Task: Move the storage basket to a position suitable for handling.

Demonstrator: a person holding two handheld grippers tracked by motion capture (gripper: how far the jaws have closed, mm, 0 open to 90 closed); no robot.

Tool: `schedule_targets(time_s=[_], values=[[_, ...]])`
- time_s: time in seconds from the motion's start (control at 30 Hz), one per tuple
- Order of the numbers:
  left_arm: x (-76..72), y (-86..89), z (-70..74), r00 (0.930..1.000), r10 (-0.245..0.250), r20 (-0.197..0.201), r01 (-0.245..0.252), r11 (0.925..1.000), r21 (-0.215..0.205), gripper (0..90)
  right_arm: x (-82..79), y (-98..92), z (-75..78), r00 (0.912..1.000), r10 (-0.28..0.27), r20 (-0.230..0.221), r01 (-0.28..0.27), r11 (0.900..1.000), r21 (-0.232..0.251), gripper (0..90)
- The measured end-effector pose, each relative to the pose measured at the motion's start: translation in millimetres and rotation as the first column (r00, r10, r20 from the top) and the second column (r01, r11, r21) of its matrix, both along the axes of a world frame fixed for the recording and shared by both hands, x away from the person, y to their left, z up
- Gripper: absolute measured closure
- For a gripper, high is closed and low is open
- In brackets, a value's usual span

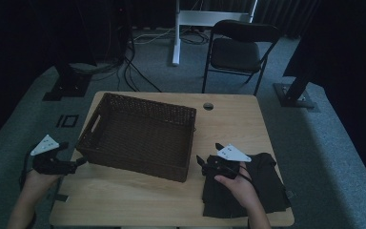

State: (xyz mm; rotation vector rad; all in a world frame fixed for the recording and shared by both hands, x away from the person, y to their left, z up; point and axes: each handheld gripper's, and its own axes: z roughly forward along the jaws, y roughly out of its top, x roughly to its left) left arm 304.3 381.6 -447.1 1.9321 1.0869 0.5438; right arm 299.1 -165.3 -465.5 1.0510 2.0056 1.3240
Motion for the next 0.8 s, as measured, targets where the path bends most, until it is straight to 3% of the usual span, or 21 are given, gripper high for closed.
schedule_targets(time_s=[0.2, 0.43, 0.8], values=[[13.9, 2.4, 3.7, 0.9998, 0.016, 0.012, -0.016, 0.9995, -0.029, 1.5, 4.1, 6.6, 3.7, 0.9999, 0.011, 0.003, -0.011, 1.0, 0.015, 13.7], [29.0, -0.3, 1.3, 0.9998, 0.017, -0.005, -0.018, 0.9996, -0.02, 1.6, 14.3, 20.8, 8.6, 0.9999, 0.01, 0.003, -0.01, 0.999, 0.04, 13.7], [45.1, 2.2, -8.1, 0.9987, 0.038, -0.033, -0.04, 0.9976, -0.056, 1.6, 26.8, 49.2, -0.4, 0.9994, 0.0, -0.035, 0.002, 0.997, 0.075, 13.8]])
